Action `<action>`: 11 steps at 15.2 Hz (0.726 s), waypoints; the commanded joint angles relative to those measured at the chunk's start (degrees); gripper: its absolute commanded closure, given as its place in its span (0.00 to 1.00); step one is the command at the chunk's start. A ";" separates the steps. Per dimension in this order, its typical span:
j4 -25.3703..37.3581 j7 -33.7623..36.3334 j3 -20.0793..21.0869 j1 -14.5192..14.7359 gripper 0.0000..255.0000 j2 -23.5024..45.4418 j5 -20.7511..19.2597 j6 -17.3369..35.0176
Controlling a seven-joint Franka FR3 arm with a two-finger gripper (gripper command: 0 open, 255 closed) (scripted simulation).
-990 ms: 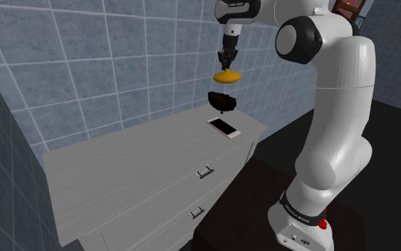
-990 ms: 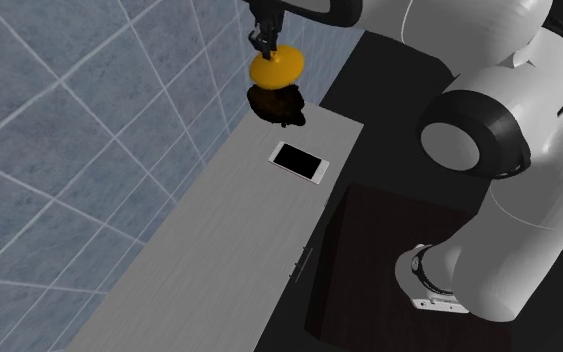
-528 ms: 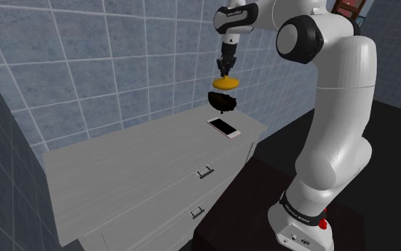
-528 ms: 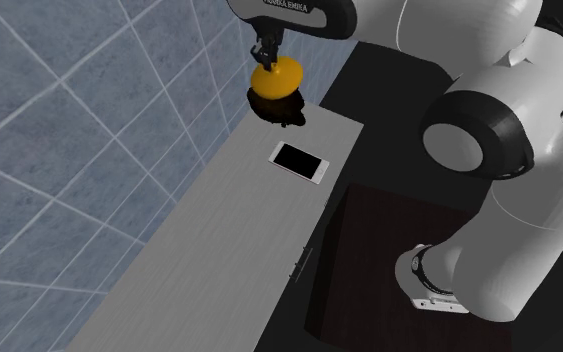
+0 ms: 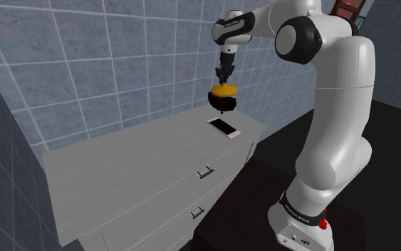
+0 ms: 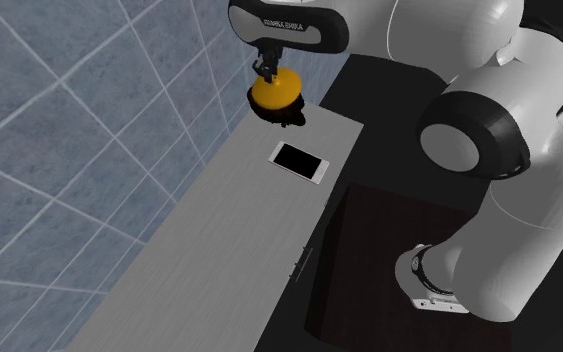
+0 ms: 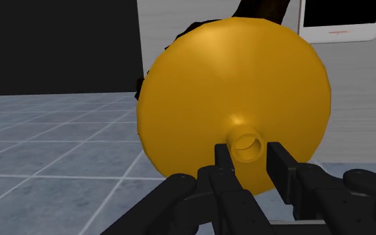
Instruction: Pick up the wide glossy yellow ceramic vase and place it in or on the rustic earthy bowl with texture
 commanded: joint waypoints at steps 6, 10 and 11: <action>-1.09 0.11 0.04 0.11 1.00 -0.02 -0.01 1.12; -1.10 0.11 0.04 0.11 0.00 -0.01 -0.01 1.13; -1.09 0.11 0.04 0.11 0.00 -0.01 -0.01 1.13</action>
